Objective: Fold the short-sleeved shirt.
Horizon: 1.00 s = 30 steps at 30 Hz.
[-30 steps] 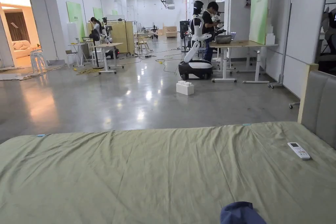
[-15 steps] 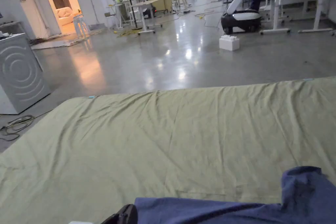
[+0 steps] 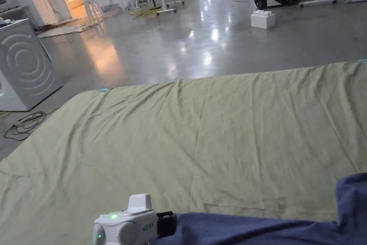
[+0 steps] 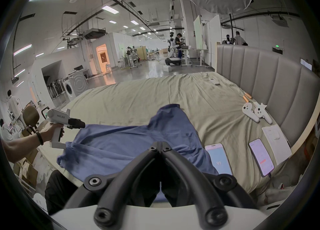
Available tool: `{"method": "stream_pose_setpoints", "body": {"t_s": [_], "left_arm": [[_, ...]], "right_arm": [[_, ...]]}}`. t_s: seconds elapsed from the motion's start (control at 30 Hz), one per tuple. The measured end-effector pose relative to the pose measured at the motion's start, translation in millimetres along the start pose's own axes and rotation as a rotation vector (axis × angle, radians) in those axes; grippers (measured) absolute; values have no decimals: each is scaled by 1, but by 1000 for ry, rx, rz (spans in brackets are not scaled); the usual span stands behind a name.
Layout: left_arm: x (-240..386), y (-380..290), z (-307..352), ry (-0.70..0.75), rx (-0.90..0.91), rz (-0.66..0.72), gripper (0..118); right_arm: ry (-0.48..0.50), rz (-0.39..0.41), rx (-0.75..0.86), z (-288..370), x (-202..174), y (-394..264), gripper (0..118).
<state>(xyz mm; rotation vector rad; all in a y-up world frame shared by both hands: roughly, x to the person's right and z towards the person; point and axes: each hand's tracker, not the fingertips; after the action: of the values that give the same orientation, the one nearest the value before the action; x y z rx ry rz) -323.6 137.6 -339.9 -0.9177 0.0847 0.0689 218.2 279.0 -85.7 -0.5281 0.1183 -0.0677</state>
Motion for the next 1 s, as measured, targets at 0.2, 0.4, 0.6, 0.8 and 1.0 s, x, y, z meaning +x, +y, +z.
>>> {"method": "stream_pose_setpoints", "body": {"t_s": [0.2, 0.4, 0.6, 0.8, 1.0], "left_arm": [[11, -1, -19, -1, -51, 52, 16], [24, 5, -31, 26, -112, -18, 10], [30, 14, -36, 43, -175, -71, 9], [38, 12, -24, 39, -180, -85, 9], [40, 13, -22, 39, -182, -101, 9]], "right_arm": [[-43, -10, -41, -5, 9, -6, 0], [-23, -52, -53, -40, 26, 7, 0], [-38, -150, -238, -184, 74, 40, 96], [-162, -132, -503, -316, 126, 23, 74], [-130, 33, -479, -312, 115, 20, 11]]}}
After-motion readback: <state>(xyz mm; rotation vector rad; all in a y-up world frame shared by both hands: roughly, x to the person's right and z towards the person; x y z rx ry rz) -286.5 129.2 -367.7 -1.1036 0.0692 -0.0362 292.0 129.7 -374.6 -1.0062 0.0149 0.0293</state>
